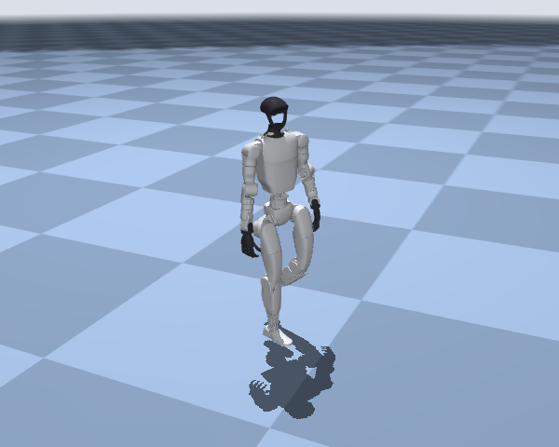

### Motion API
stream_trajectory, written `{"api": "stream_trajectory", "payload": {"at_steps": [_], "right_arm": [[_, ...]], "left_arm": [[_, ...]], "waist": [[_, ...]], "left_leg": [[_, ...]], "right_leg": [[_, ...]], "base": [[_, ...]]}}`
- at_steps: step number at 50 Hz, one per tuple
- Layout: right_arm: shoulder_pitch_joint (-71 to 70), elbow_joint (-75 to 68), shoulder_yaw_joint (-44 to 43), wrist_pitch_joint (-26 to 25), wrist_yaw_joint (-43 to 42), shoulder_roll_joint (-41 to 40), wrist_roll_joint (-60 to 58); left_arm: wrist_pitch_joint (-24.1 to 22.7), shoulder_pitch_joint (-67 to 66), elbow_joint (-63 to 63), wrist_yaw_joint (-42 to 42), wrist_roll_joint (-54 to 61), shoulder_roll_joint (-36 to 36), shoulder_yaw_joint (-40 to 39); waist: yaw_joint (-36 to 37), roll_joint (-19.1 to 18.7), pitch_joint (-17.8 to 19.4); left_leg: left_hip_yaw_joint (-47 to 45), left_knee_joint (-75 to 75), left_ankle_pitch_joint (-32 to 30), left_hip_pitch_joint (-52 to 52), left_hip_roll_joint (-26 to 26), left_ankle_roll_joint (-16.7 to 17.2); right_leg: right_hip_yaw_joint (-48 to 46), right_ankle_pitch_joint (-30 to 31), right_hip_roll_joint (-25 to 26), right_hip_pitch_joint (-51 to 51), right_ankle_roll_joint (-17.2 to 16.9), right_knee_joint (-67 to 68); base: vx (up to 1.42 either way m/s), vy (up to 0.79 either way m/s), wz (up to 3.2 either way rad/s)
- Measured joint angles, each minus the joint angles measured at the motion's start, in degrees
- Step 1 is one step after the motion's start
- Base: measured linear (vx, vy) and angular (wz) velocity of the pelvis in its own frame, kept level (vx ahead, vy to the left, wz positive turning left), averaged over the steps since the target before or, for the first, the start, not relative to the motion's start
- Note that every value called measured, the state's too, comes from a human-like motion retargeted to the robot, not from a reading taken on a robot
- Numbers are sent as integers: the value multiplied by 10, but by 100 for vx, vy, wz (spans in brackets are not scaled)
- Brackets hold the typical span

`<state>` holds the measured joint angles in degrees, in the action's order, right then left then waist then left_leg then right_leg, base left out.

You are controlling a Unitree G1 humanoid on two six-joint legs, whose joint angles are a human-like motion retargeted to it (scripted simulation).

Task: Stand up

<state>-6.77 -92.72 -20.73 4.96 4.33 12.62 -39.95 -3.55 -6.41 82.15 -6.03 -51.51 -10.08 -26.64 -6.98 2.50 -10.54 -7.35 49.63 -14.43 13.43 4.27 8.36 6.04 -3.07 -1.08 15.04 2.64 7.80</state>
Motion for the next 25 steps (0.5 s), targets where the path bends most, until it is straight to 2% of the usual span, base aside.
{"api": "stream_trajectory", "payload": {"at_steps": [2, 6, 10, 12, 15, 19, 21, 23, 25], "right_arm": [[-34, 23, 12, 14, -9, -2, -2], [-83, 52, 28, 42, -24, -3, 11], [-120, 70, 27, 58, -19, -4, 25], [-126, 75, 23, 63, -15, -9, 32], [-122, 75, 23, 66, -10, -16, 42], [-89, 66, 25, 58, 6, -28, 37], [-62, 57, 31, 51, 7, -34, 30], [-25, 42, 34, 42, -1, -37, 23], [4, 25, 35, 34, -4, -34, 18]], "left_arm": [[-5, -32, -2, 7, 10, -9, -14], [-6, -75, 2, -4, 28, -21, -39], [-4, -112, 13, -16, 34, -33, -60], [-1, -130, 21, -24, 29, -42, -68], [6, -148, 31, -35, 20, -52, -74], [20, -156, 46, -45, 17, -63, -82], [30, -150, 57, -44, 22, -63, -88], [42, -131, 69, -46, 32, -61, -88], [48, -108, 74, -51, 43, -56, -79]], "waist": [[22, -5, 4], [62, -23, 18], [85, -53, 30], [92, -58, 31], [106, -53, 24], [111, -49, 3], [109, -42, -3], [104, -43, -2], [91, -56, 1]], "left_leg": [[5, -17, 48, 55, -4, -1], [-5, -126, 95, 114, -37, -30], [26, -316, 98, 147, -56, -65], [-1, -409, 85, 161, -64, -91], [-31, -462, 90, 164, -68, -92], [-23, -387, 104, 160, -71, -128], [-10, -360, 114, 153, -71, -131], [6, -341, 138, 135, -76, -119], [18, -342, 161, 102, -83, -108]], "right_leg": [[-7, -11, 12, -29, 13, -9], [-1, -28, 50, -79, 49, -23], [23, -58, 96, -138, 87, -30], [32, -72, 105, -170, 99, -31], [52, -71, 106, -198, 108, -18], [60, 6, 118, -214, 102, 26], [57, 96, 124, -217, 92, 63], [53, 222, 140, -210, 63, 131], [22, 279, 158, -179, 45, 214]], "base": [[72, 7, -48], [62, 12, -64], [73, 19, -39], [80, 20, -29], [70, 16, -51], [90, 25, -42], [94, 24, -42], [78, 16, -26], [75, 18, 16]]}}
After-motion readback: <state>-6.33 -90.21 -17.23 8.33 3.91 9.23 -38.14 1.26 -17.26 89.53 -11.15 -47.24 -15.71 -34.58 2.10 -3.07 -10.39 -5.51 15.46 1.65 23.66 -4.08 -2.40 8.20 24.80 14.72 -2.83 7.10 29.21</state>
